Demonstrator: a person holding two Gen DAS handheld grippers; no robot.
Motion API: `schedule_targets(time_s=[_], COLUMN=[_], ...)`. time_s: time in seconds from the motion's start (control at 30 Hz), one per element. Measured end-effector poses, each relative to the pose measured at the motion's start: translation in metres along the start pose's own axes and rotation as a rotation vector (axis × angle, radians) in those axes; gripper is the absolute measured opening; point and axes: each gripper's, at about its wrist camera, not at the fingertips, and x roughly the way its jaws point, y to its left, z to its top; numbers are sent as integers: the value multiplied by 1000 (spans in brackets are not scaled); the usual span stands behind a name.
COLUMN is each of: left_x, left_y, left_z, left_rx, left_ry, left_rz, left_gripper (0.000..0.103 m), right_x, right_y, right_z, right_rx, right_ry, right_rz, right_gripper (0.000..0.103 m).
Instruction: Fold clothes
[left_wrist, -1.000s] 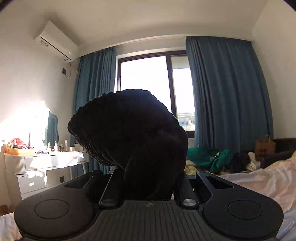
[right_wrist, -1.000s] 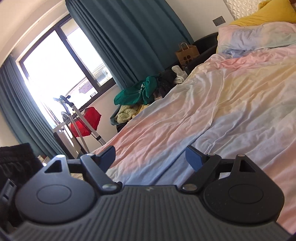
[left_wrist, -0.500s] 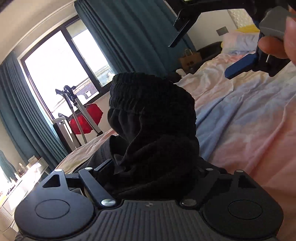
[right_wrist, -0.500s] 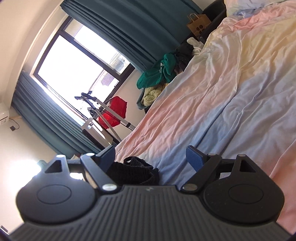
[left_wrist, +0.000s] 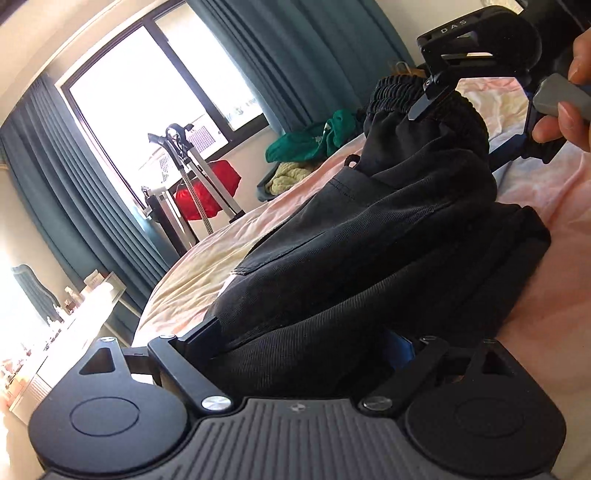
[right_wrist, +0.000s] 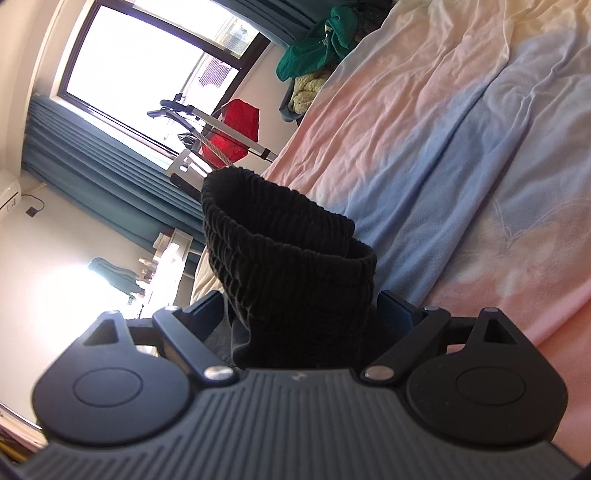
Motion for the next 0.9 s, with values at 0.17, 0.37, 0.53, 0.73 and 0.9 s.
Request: schedule_targets(time_s=[0.17, 0.37, 0.53, 0.73, 0.9], left_x=[-21, -20, -16, 7, 4], left_y=[16, 47, 84, 123, 138], left_z=[-9, -11, -29, -58, -63], left_rx=[-43, -185, -363, -684, -759], left_ry=[-38, 13, 92, 228, 188], left_rz=[-7, -29, -104, -262, -281], left_gripper=[89, 88, 89, 93, 89], right_x=[14, 13, 6, 16, 9], right_y=[0, 5, 12, -37, -42], right_z=[-2, -2, -8, -19, -25], right_rx=[7, -58, -161, 45, 136], right_ry=[-24, -96, -131, -63, -26], right_rz=[-9, -57, -117, -131, -88], right_gripper=[92, 71, 63, 70, 80])
